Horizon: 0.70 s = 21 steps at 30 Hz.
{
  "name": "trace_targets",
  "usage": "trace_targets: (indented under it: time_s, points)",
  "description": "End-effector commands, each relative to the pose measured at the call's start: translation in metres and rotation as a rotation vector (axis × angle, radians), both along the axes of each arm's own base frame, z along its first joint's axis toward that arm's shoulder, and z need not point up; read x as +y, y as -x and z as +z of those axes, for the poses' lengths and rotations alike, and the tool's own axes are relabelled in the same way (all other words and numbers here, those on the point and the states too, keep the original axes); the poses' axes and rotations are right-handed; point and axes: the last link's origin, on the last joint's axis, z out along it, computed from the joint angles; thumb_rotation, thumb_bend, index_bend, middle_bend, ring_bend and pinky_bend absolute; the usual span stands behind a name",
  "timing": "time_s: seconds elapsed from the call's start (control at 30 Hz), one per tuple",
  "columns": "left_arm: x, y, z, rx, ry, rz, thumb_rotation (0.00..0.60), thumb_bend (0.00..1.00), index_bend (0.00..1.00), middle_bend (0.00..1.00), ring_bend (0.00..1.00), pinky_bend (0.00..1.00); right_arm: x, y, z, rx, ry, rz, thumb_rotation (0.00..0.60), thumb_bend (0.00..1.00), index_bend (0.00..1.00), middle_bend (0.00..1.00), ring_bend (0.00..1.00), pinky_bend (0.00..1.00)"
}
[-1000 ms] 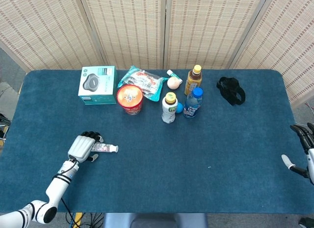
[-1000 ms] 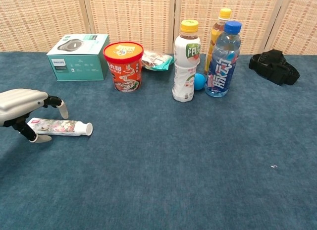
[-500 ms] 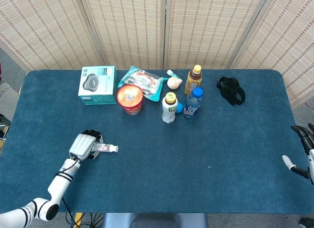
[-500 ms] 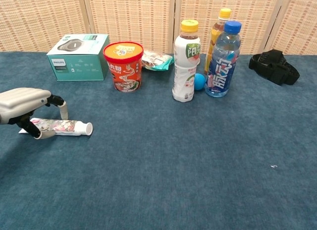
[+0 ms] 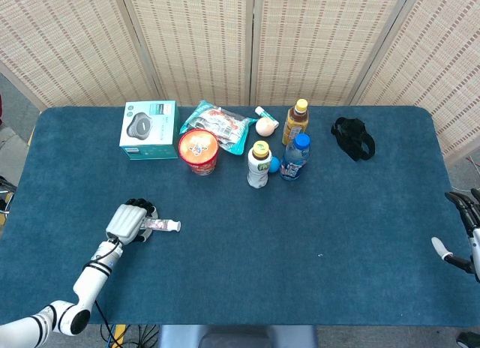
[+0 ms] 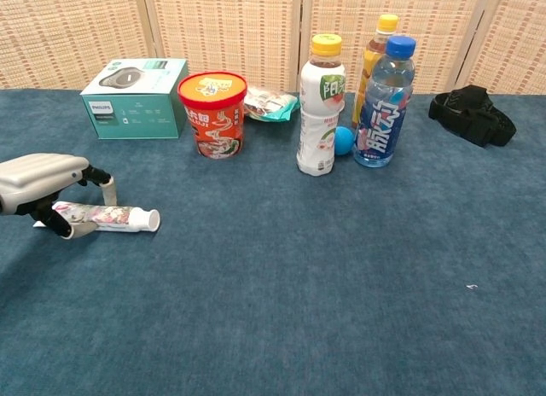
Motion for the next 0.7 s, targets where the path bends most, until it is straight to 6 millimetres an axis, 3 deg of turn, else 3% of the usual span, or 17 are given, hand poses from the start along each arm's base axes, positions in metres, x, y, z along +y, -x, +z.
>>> trace_targets:
  time_s: [0.03, 0.47, 0.7]
  points:
    - [0.001, 0.0, 0.0, -0.015, -0.011, -0.003, 0.6, 0.32, 0.47, 0.37, 0.24, 0.19, 0.0, 0.0, 0.001, 0.001, 0.003, 0.002, 0.6, 0.18, 0.17, 0.2, 0.04, 0.0]
    - [0.005, -0.001, 0.007, -0.078, -0.03, -0.039, 0.6, 0.36, 0.55, 0.5, 0.31, 0.2, -0.002, -0.004, 0.0, -0.001, 0.0, 0.013, 0.6, 0.18, 0.17, 0.2, 0.04, 0.0]
    - [0.012, -0.011, 0.022, -0.162, -0.034, -0.1, 0.6, 0.4, 0.58, 0.54, 0.34, 0.23, -0.007, -0.012, -0.002, -0.001, -0.024, 0.064, 0.6, 0.18, 0.17, 0.2, 0.04, 0.0]
